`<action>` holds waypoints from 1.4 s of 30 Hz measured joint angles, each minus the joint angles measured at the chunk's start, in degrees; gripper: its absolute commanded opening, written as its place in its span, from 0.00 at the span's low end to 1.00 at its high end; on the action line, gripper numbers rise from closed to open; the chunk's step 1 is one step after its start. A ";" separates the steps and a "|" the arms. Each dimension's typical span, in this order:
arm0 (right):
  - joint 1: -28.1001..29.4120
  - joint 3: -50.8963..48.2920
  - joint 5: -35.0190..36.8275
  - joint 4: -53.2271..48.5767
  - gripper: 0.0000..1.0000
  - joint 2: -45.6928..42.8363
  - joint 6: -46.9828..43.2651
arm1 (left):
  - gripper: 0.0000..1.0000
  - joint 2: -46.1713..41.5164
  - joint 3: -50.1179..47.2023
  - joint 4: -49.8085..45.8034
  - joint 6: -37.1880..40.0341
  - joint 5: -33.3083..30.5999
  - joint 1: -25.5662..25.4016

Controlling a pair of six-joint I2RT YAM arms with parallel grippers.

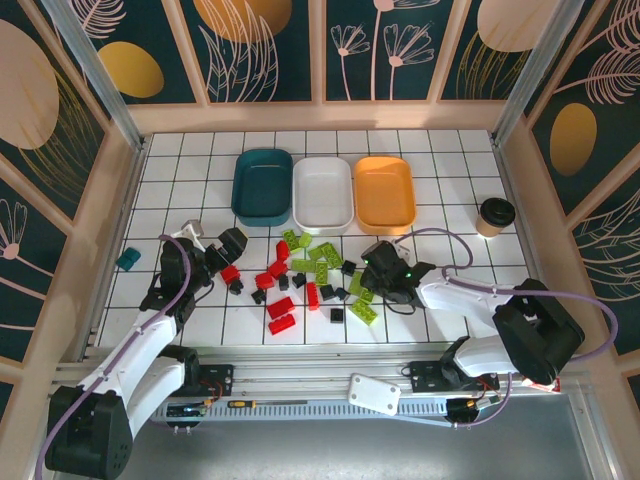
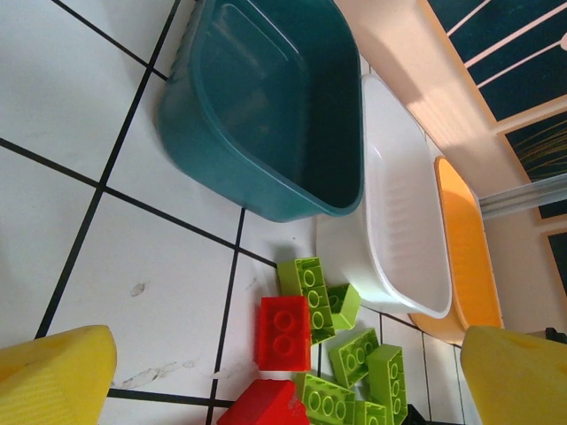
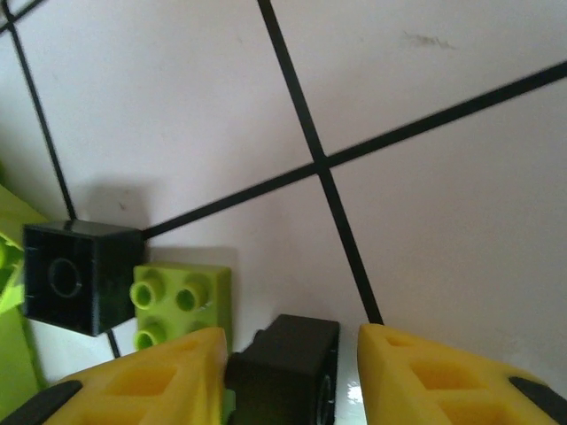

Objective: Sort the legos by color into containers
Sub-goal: Pick up the lego from the bottom-center of the table, then place the lego in the container.

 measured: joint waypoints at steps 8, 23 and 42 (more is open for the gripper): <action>-0.07 -0.50 0.02 1.22 0.20 1.05 -0.74 | 0.99 1.22 -0.02 0.02 -0.02 0.00 0.00; -19.08 17.51 -2.84 6.14 0.10 2.03 -18.75 | 0.99 2.49 -0.02 0.44 -0.50 0.39 0.00; -26.60 46.01 -8.74 5.33 0.52 34.47 -27.47 | 0.99 2.75 -0.02 -1.44 -0.66 0.42 0.00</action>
